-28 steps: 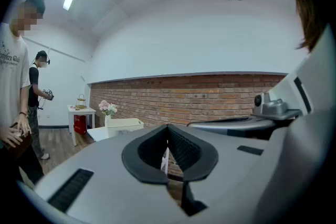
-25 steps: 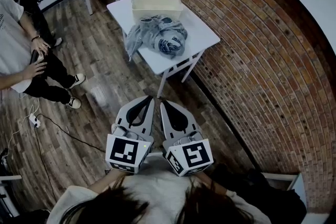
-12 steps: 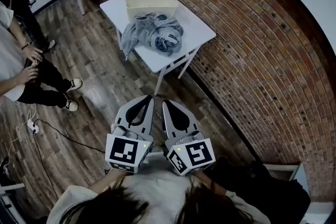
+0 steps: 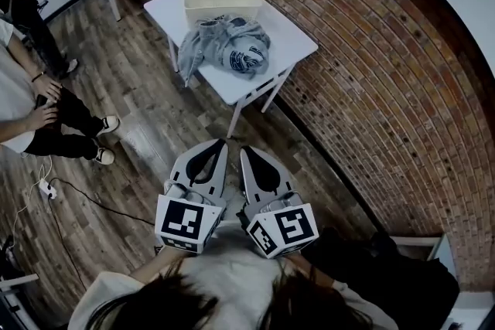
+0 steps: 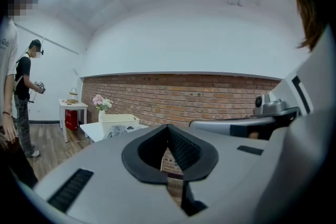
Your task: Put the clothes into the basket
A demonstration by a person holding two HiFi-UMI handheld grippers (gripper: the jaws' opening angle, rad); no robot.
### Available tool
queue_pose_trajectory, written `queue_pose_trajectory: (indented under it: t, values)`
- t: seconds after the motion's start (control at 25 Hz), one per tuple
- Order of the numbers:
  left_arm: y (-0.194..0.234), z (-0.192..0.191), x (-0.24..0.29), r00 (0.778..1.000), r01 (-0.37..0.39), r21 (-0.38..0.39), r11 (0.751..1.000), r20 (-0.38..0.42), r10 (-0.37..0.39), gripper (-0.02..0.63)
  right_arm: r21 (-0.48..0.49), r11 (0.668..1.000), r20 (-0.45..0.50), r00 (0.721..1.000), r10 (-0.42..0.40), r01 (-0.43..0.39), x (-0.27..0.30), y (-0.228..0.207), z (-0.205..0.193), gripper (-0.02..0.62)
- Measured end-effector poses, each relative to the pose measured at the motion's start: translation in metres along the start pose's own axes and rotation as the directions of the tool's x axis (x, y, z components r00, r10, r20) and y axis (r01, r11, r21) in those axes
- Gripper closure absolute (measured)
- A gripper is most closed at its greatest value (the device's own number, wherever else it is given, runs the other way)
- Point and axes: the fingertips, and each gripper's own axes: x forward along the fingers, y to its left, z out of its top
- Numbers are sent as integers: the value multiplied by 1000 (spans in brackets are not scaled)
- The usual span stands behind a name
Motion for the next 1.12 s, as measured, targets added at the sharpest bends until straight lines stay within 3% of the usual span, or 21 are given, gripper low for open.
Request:
queue_pose_trajectory:
  t: [0.48, 1.12]
  values:
    - [32, 4, 57, 1000, -17, 5, 1000, 18, 17, 598, -8, 1000, 21, 1000, 11, -11, 52, -39, 6, 589]
    - [114, 5, 202, 994, -86, -64, 994, -71, 82, 598, 21, 998, -66, 996, 59, -57, 189, -142, 20, 589]
